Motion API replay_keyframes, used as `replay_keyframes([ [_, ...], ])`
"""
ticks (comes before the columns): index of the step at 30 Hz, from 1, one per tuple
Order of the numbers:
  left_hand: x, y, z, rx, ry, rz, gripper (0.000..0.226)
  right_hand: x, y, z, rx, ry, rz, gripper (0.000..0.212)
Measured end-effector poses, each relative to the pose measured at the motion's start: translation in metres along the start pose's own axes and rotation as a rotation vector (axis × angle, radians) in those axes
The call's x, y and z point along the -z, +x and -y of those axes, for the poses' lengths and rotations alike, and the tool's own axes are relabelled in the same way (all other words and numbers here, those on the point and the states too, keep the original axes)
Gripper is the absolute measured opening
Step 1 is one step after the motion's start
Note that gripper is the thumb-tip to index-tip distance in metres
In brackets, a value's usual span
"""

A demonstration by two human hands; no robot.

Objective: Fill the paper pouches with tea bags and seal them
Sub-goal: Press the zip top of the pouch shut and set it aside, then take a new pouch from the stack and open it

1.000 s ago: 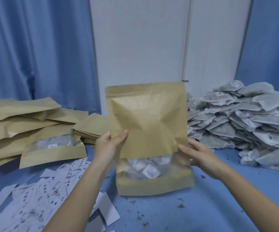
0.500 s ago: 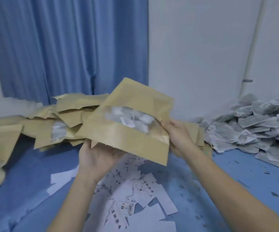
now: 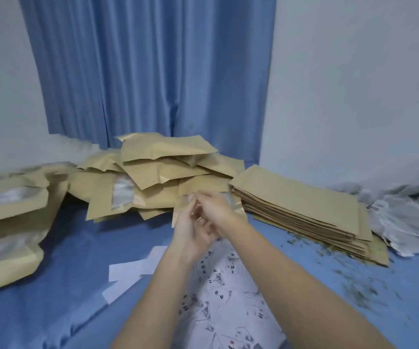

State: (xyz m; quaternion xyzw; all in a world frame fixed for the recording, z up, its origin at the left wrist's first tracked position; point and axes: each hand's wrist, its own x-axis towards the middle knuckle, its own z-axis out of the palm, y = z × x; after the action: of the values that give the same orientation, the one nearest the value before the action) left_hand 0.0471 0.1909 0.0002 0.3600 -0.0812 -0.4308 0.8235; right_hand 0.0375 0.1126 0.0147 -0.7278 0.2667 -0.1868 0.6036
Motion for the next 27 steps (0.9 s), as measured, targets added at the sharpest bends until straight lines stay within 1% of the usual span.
replay_keyframes([
  [5, -0.044, 0.044, 0.047, 0.138, 0.018, 0.063, 0.031, 0.071, 0.018, -0.025, 0.051, -0.127, -0.213, 0.028],
  [7, -0.056, 0.063, 0.066, 0.182, 0.083, 0.072, 0.028, 0.104, 0.024, -0.039, 0.133, -0.302, -0.291, 0.025],
  [8, -0.06, 0.072, 0.075, 0.193, 0.115, 0.068, 0.025, 0.122, 0.028, -0.048, 0.172, -0.452, -0.327, 0.028],
  [9, -0.063, 0.08, 0.083, 0.201, 0.134, 0.059, 0.024, 0.141, 0.031, -0.058, 0.199, -0.645, -0.367, 0.034],
  [11, -0.068, 0.096, 0.097, 0.227, 0.156, 0.017, 0.039, 0.181, 0.035, -0.076, 0.198, -1.026, -0.409, 0.054],
  [13, -0.069, 0.109, 0.109, 0.251, 0.156, -0.016, 0.052, 0.221, 0.038, -0.093, 0.122, -1.309, -0.385, 0.076],
  [15, -0.071, 0.118, 0.119, 0.263, 0.136, -0.019, 0.057, 0.255, 0.04, -0.109, 0.013, -1.417, -0.32, 0.094],
  [16, -0.072, 0.123, 0.124, 0.272, 0.122, -0.02, 0.058, 0.268, 0.039, -0.115, -0.047, -1.425, -0.287, 0.1],
  [17, -0.074, 0.127, 0.129, 0.285, 0.106, -0.023, 0.06, 0.275, 0.037, -0.123, -0.077, -1.436, -0.265, 0.101],
  [18, -0.078, 0.13, 0.135, 0.298, 0.097, -0.028, 0.061, 0.278, 0.033, -0.128, -0.073, -1.455, -0.261, 0.097],
  [19, -0.082, 0.132, 0.14, 0.307, 0.093, -0.033, 0.061, 0.277, 0.03, -0.132, -0.023, -1.479, -0.286, 0.089],
  [21, -0.092, 0.132, 0.15, 0.318, 0.086, -0.03, 0.056, 0.272, 0.019, -0.137, 0.173, -1.558, -0.374, 0.068],
  [22, -0.097, 0.13, 0.153, 0.315, 0.086, -0.018, 0.052, 0.268, 0.013, -0.139, 0.299, -1.595, -0.449, 0.06],
  [24, -0.104, 0.125, 0.158, 0.297, 0.081, 0.019, 0.041, 0.26, -0.002, -0.145, 0.568, -1.588, -0.619, 0.048],
  [25, -0.106, 0.122, 0.158, 0.284, 0.067, 0.034, 0.034, 0.256, -0.011, -0.147, 0.665, -1.579, -0.667, 0.04],
  [26, -0.108, 0.118, 0.157, 0.26, 0.047, 0.042, 0.028, 0.253, -0.02, -0.15, 0.727, -1.578, -0.701, 0.038],
  [27, -0.11, 0.114, 0.155, 0.228, 0.027, 0.045, 0.021, 0.251, -0.029, -0.15, 0.754, -1.573, -0.711, 0.04],
])
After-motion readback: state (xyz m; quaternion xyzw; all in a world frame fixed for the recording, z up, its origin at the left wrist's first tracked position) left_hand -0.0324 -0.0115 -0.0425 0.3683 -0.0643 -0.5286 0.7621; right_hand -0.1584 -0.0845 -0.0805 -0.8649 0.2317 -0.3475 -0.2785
